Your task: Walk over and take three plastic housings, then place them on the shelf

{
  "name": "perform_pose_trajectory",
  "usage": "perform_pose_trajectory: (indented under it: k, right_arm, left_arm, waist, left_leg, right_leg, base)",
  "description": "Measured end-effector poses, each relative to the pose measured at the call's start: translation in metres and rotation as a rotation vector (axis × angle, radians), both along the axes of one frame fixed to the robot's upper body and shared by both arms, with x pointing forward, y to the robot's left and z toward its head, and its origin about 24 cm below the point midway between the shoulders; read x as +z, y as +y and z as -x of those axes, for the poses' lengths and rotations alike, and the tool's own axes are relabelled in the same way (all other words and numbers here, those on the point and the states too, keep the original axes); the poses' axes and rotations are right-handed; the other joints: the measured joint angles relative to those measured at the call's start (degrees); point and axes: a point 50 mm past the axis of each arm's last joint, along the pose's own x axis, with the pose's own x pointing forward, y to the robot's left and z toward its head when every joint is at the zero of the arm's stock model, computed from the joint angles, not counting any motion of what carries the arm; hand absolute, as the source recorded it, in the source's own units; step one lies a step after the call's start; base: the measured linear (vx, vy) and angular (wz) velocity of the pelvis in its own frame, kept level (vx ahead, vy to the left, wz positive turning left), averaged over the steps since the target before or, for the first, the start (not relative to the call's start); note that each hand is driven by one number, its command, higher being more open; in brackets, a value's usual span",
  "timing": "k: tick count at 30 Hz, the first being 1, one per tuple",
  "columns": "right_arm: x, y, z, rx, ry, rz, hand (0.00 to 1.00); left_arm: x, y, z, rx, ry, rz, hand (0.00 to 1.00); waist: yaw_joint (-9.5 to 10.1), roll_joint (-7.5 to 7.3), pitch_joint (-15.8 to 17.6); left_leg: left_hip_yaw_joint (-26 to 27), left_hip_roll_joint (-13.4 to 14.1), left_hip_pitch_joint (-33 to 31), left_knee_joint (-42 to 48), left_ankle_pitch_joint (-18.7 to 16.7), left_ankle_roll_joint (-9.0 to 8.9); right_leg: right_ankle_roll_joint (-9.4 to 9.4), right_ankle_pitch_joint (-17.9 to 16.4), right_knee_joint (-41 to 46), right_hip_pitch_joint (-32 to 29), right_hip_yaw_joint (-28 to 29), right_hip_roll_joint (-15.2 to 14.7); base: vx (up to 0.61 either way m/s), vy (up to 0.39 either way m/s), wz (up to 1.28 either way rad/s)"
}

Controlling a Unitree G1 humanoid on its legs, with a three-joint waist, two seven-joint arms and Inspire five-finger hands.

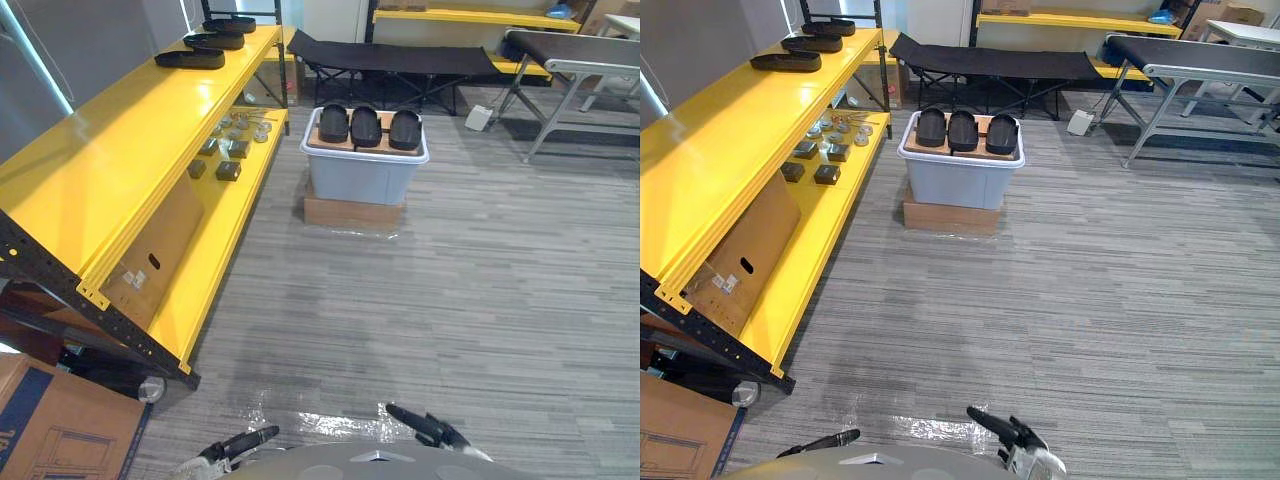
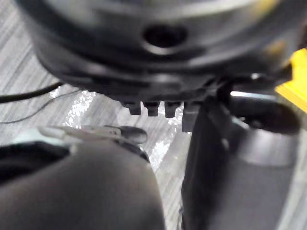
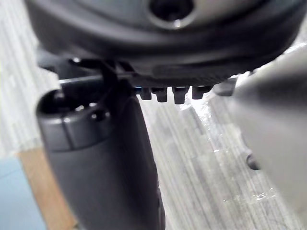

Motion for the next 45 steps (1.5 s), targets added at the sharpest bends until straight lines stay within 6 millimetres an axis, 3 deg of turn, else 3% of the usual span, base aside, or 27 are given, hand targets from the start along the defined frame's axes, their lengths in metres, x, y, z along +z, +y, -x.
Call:
perform_pose_trajectory:
  k: [1, 4, 14, 18, 23, 30, 33, 34, 36, 37, 38, 42, 43, 45]
  right_arm:
    - [0.004, 0.004, -0.015, 0.021, -0.053, -0.007, 1.0]
    - [0.009, 0.012, -0.03, 0.063, -0.108, -0.023, 1.0]
    - [0.009, 0.024, -0.033, 0.056, -0.128, -0.007, 1.0]
    - [0.012, 0.019, -0.037, 0.004, -0.162, 0.06, 1.0]
    - [0.01, 0.015, -0.025, -0.12, -0.159, 0.015, 1.0]
    - [0.006, 0.015, -0.01, -0.122, -0.142, -0.017, 1.0]
    - [0.01, 0.015, -0.017, -0.117, -0.177, -0.018, 1.0]
    - [0.011, 0.014, -0.019, -0.116, -0.186, -0.017, 1.0]
    - [0.015, 0.016, -0.028, -0.103, -0.217, -0.018, 1.0]
    - [0.016, 0.017, -0.031, -0.096, -0.238, -0.017, 1.0]
    - [0.019, 0.018, -0.034, -0.094, -0.26, -0.02, 1.0]
    - [0.02, 0.025, -0.034, -0.049, -0.277, -0.029, 1.0]
    - [0.021, 0.026, -0.033, -0.038, -0.285, -0.033, 1.0]
    - [0.02, 0.026, -0.031, -0.029, -0.283, -0.029, 1.0]
  left_arm:
    - [0.001, -0.005, -0.008, 0.005, -0.031, 0.023, 1.0]
    - [0.003, -0.013, -0.019, -0.006, -0.062, 0.053, 1.0]
    - [0.006, -0.014, -0.029, -0.013, -0.132, 0.043, 1.0]
    - [0.01, -0.02, -0.039, 0.085, -0.224, 0.032, 1.0]
    - [0.014, -0.024, -0.04, 0.101, -0.3, 0.022, 1.0]
    - [0.013, -0.023, -0.028, 0.126, -0.318, 0.027, 1.0]
    - [0.018, -0.021, -0.033, 0.118, -0.367, 0.029, 1.0]
    - [0.02, -0.022, -0.036, 0.115, -0.381, 0.032, 1.0]
    - [0.024, -0.024, -0.045, 0.109, -0.417, 0.04, 1.0]
    - [0.026, -0.021, -0.047, 0.107, -0.426, 0.032, 1.0]
    - [0.026, -0.018, -0.047, 0.105, -0.424, 0.018, 1.0]
    - [0.027, -0.018, -0.049, 0.052, -0.421, -0.004, 1.0]
    - [0.027, -0.018, -0.049, 0.052, -0.416, -0.004, 1.0]
    - [0.027, -0.018, -0.048, 0.053, -0.414, -0.005, 1.0]
  waist:
    - [-0.08, 0.11, 0.2]
    - [-0.05, -0.05, 0.3]
    - [-1.07, -0.67, 0.7]
    - [-1.03, -0.67, 0.7]
    - [-1.05, -0.55, 0.8]
    - [-0.98, -0.44, 0.9]
    - [-0.63, -1.22, 2.0]
    - [-0.63, -1.47, 2.2]
    - [0.55, -1.55, 3.4]
    - [0.42, -2.13, 4.4]
    - [0.25, -2.04, 5.2]
    - [0.39, -2.0, 5.7]
    - [0.49, -2.02, 5.8]
    - [0.76, -2.12, 5.9]
  left_leg:
    - [0.0, 0.0, -0.1, 0.0, -0.1, -0.14]
    - [0.0, -0.2, -0.2, 0.0, -0.2, -0.23]
    - [0.1, -0.7, -0.9, 0.0, 0.0, 0.08]
    - [-0.1, -0.6, -1.0, 0.0, 0.0, -0.06]
    - [0.0, -0.5, -0.9, 0.0, 0.0, -0.16]
    - [1.0, -0.4, -1.1, 0.0, -0.7, -0.01]
    - [1.7, -1.1, -1.9, 0.0, -1.5, 1.1]
    - [1.6, -1.3, -2.1, 0.0, -1.7, 1.31]
    - [2.3, -1.7, -1.9, 0.3, -1.6, 2.01]
    - [2.1, -1.7, -0.7, 0.3, -1.3, 3.0]
    - [1.4, -1.2, 0.4, 0.4, -1.5, 3.13]
    - [0.4, 2.8, 0.2, 6.8, -6.4, 0.78]
    - [0.8, 3.7, 0.0, 10.2, -9.2, -0.77]
    - [1.0, 4.4, -0.1, 13.2, -12.1, -2.39]
  right_leg:
    - [0.24, 0.0, -0.2, -0.1, 0.0, 0.0]
    - [0.24, 0.1, -1.2, 0.1, -0.1, 0.0]
    - [0.14, 1.4, -2.2, 0.1, -0.6, -0.1]
    - [0.14, 1.4, -2.1, 0.2, -0.8, -0.1]
    - [0.1, 1.3, -1.9, 0.1, -0.8, -0.1]
    - [-0.25, 0.6, -1.3, -0.8, 0.3, -0.1]
    - [0.13, -3.9, 9.6, -6.8, 1.6, -3.1]
    - [0.18, -4.7, 12.9, -8.5, 1.7, -4.1]
    - [-0.46, -5.0, 30.5, -17.3, 1.6, -8.4]
    - [-0.45, -4.2, 35.8, -19.0, 1.5, -9.7]
    - [-1.5, -6.0, 36.9, -19.6, 1.2, -10.2]
    - [0.24, -5.1, 22.6, -20.0, 0.7, -7.7]
    - [-0.11, -3.7, 18.4, -19.8, 0.2, -7.8]
    - [-0.44, -3.5, 18.1, -19.6, 0.2, -7.7]
  base:
    - [-0.07, 0.021, 0.02]
    - [-0.06, 0.033, 0.01]
    - [0.03, 0.01, 0.01]
    - [-0.02, -0.003, 0.01]
    - [-0.05, -0.001, 0.0]
    - [-0.04, 0.017, -0.07]
    - [0.01, 0.063, -0.1]
    - [0.05, 0.09, -0.1]
    - [0.05, 0.072, -0.14]
    - [0.12, 0.057, 0.08]
    - [0.14, 0.023, 0.24]
    - [0.24, -0.015, 0.14]
    - [0.21, -0.083, -0.09]
    - [0.22, -0.136, -0.14]
